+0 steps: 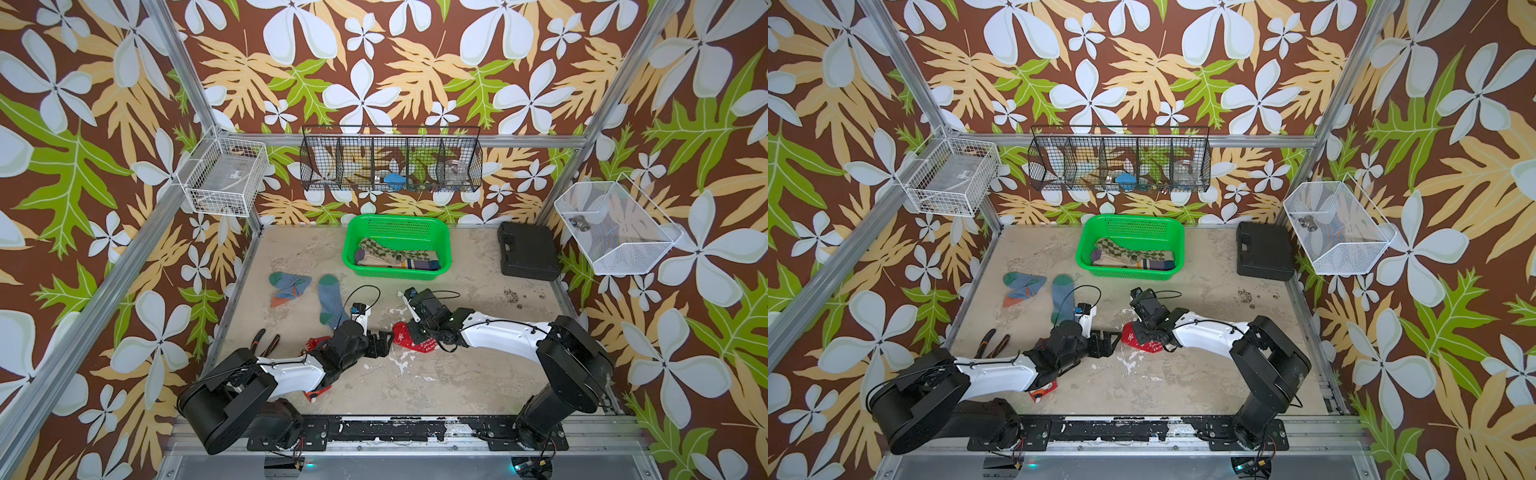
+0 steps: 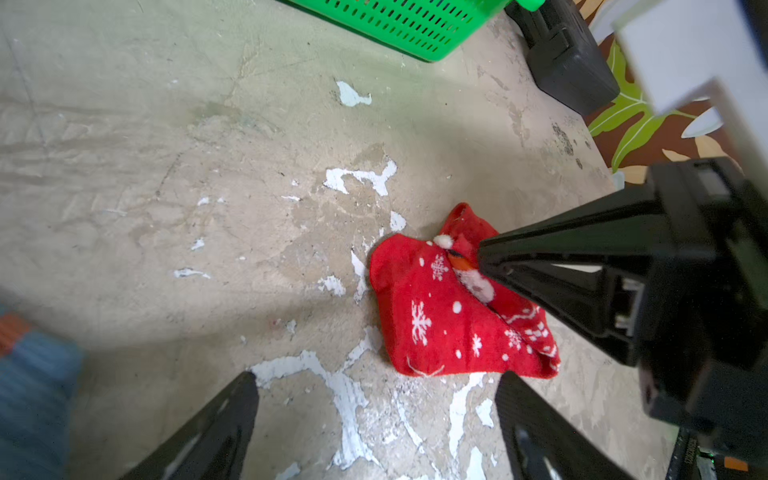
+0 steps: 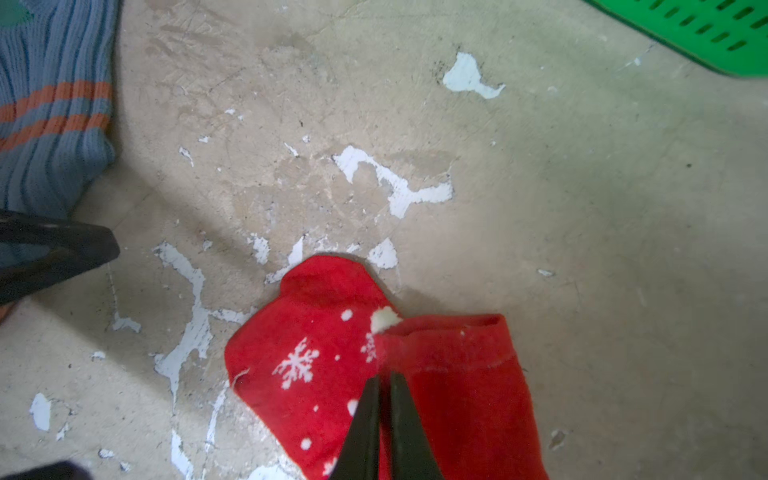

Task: Place the socks together as a pair
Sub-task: Flatten out the sock at the center of the board.

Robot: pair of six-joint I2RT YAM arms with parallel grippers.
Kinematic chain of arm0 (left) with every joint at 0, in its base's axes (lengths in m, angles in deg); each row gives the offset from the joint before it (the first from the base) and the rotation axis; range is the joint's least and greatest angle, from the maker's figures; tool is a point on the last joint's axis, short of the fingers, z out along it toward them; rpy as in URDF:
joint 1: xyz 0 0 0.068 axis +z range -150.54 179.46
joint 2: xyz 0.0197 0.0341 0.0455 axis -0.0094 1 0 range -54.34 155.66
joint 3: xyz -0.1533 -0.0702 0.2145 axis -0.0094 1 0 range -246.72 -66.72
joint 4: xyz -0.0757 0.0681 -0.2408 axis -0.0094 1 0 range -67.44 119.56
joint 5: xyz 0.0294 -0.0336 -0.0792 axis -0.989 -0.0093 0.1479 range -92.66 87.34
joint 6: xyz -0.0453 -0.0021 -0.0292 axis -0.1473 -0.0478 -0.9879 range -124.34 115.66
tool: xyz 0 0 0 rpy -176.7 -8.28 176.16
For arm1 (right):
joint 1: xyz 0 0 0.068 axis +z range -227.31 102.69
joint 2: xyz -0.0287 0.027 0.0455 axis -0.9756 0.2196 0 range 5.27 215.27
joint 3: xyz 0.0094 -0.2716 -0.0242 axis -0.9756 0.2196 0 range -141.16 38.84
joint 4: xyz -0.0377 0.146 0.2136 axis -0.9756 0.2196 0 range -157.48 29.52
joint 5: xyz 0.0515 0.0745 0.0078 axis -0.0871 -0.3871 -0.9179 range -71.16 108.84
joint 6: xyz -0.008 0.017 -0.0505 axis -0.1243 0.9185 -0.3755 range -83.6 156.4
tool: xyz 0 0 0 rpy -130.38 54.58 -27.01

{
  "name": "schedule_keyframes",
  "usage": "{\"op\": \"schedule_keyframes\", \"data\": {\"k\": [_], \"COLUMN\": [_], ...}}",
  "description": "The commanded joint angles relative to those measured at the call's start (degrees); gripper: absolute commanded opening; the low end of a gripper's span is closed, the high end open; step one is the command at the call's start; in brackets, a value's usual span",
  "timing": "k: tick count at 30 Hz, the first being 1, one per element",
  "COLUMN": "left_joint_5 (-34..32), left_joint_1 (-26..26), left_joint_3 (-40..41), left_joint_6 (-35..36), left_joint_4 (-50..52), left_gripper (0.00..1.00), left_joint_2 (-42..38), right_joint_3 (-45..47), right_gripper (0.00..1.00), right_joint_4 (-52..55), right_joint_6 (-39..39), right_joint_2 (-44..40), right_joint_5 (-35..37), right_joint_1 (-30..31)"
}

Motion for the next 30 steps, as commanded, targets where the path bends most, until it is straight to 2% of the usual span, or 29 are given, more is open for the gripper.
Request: {"op": "schedule_keyframes", "data": {"k": [1,7,12,14,17,20,22,25,30], "left_joint_5": [1.2,1.6,2.1,2.1,2.0,1.9,1.8,1.4,1.5], "left_joint_1": [-0.2,-0.7,-1.4,-1.9,-2.8,-3.5,-4.2,-5.5,-7.6], "left_joint_3": [-0.5,-2.4,-3.9,-4.7,-5.9,-7.0,-7.7,-9.4,-12.8], "left_joint_6": [-0.2,0.1,-0.2,-0.2,-0.2,-0.3,-0.3,0.0,0.5], "left_joint_4": [-3.0,-3.5,-4.7,-4.7,-4.6,-4.4,-4.0,-2.6,0.3], "left_gripper": [0.91,0.91,0.9,0.9,0.89,0.89,0.89,0.87,0.75], "left_joint_2": [2.2,7.0,10.4,11.7,13.0,13.7,13.9,14.2,18.0], "right_joint_3": [0.6,9.0,25.7,31.7,36.4,37.9,38.0,36.5,32.0], "right_gripper": [0.02,0.0,0.01,0.07,0.21,0.37,0.42,0.43,0.43], "right_joint_4": [-0.3,0.1,-3.6,-4.8,-3.5,-1.1,-0.4,1.3,3.8], "right_joint_6": [0.0,2.8,11.7,14.9,17.6,18.0,18.0,17.8,16.5], "right_joint_2": [-3.5,-19.7,-37.6,-44.0,-50.4,-52.1,-52.9,-55.4,-60.0], "right_joint_5": [2.5,12.3,18.1,17.5,16.2,14.8,13.6,13.0,12.6], "right_joint_1": [0.0,-0.3,-2.2,-2.9,-3.0,-3.1,-3.0,-3.0,-3.0]}}
